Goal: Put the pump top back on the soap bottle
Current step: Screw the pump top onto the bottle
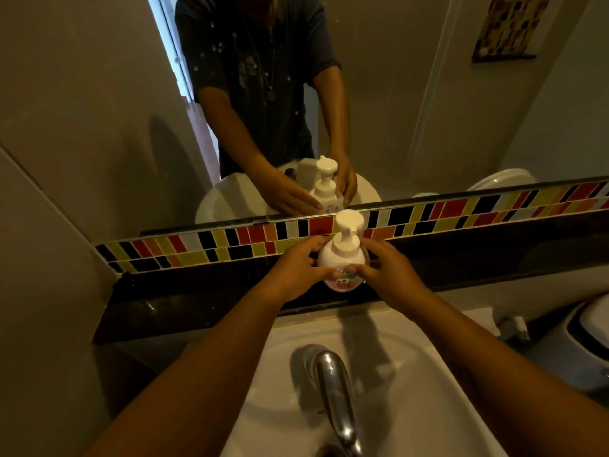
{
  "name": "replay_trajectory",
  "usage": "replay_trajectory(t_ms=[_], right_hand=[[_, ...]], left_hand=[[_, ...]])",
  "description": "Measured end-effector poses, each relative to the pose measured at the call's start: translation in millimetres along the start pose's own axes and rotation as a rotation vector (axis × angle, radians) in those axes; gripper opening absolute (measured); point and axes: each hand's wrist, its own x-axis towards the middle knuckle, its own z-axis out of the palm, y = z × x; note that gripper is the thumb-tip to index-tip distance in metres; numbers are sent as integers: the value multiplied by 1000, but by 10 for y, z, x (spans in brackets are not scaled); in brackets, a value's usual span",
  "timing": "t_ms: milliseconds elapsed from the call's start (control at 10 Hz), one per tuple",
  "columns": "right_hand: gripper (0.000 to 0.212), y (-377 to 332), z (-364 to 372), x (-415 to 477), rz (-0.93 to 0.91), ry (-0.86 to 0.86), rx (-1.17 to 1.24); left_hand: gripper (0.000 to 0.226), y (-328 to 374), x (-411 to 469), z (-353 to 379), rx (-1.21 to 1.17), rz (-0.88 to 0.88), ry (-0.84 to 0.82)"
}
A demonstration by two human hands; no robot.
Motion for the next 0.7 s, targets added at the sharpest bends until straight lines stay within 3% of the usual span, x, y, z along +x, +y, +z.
replay_trajectory(t_ms=[300,500,600,700], right_hand=[[53,-351,492,353,-102,-84,16],[53,-317,717,359,-104,5,57],[62,-191,689,347,-141,-17,12],[66,43,594,302,-76,92,-244]], left_hand=[[55,-175,-60,-526,11,-67,197],[55,-321,-66,-490,25,-51,287],[61,-387,-130,-452,79,-6,319],[58,-530,-323,-468,337,16,465]])
